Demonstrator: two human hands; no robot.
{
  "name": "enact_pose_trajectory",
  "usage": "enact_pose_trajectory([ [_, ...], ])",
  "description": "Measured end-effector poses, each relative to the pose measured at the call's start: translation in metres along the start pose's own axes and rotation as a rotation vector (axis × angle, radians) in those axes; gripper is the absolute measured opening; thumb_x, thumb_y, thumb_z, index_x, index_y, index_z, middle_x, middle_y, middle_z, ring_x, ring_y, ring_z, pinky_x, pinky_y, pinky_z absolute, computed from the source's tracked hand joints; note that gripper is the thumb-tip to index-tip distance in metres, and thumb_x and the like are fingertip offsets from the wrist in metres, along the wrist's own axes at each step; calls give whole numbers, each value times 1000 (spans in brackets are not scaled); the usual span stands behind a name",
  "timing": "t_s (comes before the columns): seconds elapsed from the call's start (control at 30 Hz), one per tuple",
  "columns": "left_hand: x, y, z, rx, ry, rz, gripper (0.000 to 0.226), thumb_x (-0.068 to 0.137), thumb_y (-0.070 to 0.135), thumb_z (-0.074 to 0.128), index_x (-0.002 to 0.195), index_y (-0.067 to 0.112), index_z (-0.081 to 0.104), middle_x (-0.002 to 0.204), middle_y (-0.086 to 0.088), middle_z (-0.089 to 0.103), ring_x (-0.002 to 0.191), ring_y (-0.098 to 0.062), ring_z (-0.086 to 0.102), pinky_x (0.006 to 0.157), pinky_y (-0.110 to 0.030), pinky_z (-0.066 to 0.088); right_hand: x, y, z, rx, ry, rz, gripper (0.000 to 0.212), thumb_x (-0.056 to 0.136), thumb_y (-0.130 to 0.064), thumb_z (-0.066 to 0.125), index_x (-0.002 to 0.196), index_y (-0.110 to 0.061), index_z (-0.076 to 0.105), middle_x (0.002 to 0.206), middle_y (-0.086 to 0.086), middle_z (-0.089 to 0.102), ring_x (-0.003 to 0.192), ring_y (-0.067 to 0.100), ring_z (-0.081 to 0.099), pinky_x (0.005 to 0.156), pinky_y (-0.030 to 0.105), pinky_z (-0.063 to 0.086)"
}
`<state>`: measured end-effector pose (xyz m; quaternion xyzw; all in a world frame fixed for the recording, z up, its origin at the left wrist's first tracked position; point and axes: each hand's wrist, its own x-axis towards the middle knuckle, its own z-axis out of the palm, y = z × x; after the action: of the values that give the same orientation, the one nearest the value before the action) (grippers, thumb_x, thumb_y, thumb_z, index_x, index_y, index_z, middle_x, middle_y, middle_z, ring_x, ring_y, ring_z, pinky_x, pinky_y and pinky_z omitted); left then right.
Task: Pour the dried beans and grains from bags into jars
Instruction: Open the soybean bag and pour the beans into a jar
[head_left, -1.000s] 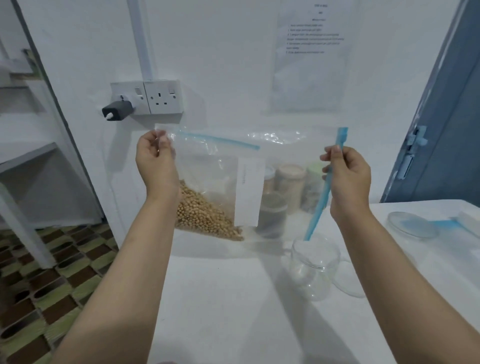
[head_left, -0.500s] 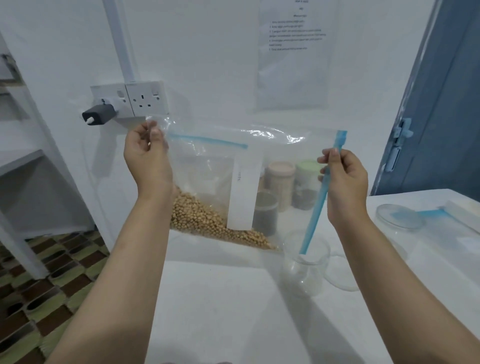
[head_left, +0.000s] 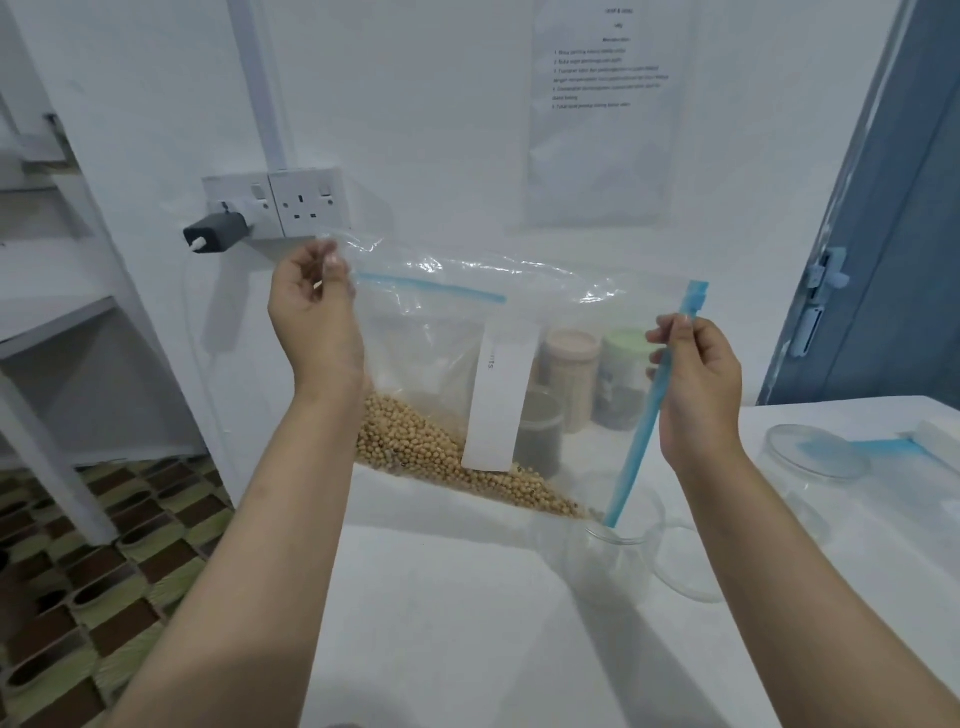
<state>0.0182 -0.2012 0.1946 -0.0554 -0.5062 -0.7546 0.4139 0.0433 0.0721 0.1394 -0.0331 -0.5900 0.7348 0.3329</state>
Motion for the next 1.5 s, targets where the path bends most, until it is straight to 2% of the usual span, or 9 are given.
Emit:
enact_pose_trajectory([
  [0.27, 4, 2, 11, -17, 4, 21, 13, 97, 7, 57, 99, 19, 62, 96, 2, 62, 90, -10, 57, 89, -24, 51, 9, -3, 3, 3, -6, 32, 24, 105, -25, 46, 88, -23, 63, 80, -13, 63, 72, 6, 51, 80, 28, 47],
  [0.43, 4, -2, 15, 2, 5, 20, 13, 97, 8, 58, 99, 20, 62, 94, 6, 63, 88, -5, 59, 91, -26, 51, 11, -9, 7, -17, -57, 30, 23, 104, -19, 45, 86, -22, 61, 79, -12, 63, 69, 6, 50, 67, 17, 45],
  [0.6, 4, -1, 19, 15, -10, 25, 13, 96, 9, 59, 97, 21, 63, 94, 6, 64, 86, -3, 60, 91, -25, 51, 4, -8, -5, -14, -44, 66, 23, 104, -22, 45, 87, -22, 60, 84, -9, 62, 75, 8, 50, 58, 15, 45],
  [0.77, 4, 3, 24, 28, -47, 63, 16, 96, 9, 60, 94, 24, 63, 93, 5, 64, 85, -4, 60, 87, -24, 51, 0, -4, -19, 11, 20, 38, 24, 104, -19, 45, 87, -22, 62, 85, -10, 63, 83, 10, 52, 77, 23, 44],
  [0.9, 2, 2, 27, 22, -74, 75, 13, 95, 10, 61, 96, 23, 63, 97, 1, 65, 89, -9, 59, 90, -26, 51, -7, -1, -22, 49, 63, 55, 25, 106, -20, 42, 91, -24, 62, 84, -12, 63, 80, 8, 52, 76, 22, 43],
  [1.03, 1, 4, 32, 19, -85, 82, 14, 95, 9, 60, 96, 22, 63, 98, 1, 65, 91, -9, 59, 91, -26, 51, -7, -2, -20, 76, 82, 72, 26, 106, -18, 40, 91, -24, 62, 85, -11, 62, 82, 9, 52, 84, 27, 44],
  [1.23, 3, 9, 37, 20, -80, 91, 16, 96, 8, 59, 95, 23, 63, 95, 7, 65, 87, -3, 60, 90, -25, 51, -4, -8, -21, 93, 63, 78, 26, 105, -17, 42, 90, -24, 62, 83, -12, 63, 79, 7, 51, 76, 21, 41],
  [1.5, 1, 9, 40, 35, -97, 101, 17, 96, 8, 60, 93, 25, 63, 92, 8, 65, 84, 0, 60, 88, -23, 50, -3, -6, -23, 93, 82, 108, 26, 105, -17, 43, 90, -25, 63, 85, -11, 63, 82, 7, 52, 78, 22, 41],
])
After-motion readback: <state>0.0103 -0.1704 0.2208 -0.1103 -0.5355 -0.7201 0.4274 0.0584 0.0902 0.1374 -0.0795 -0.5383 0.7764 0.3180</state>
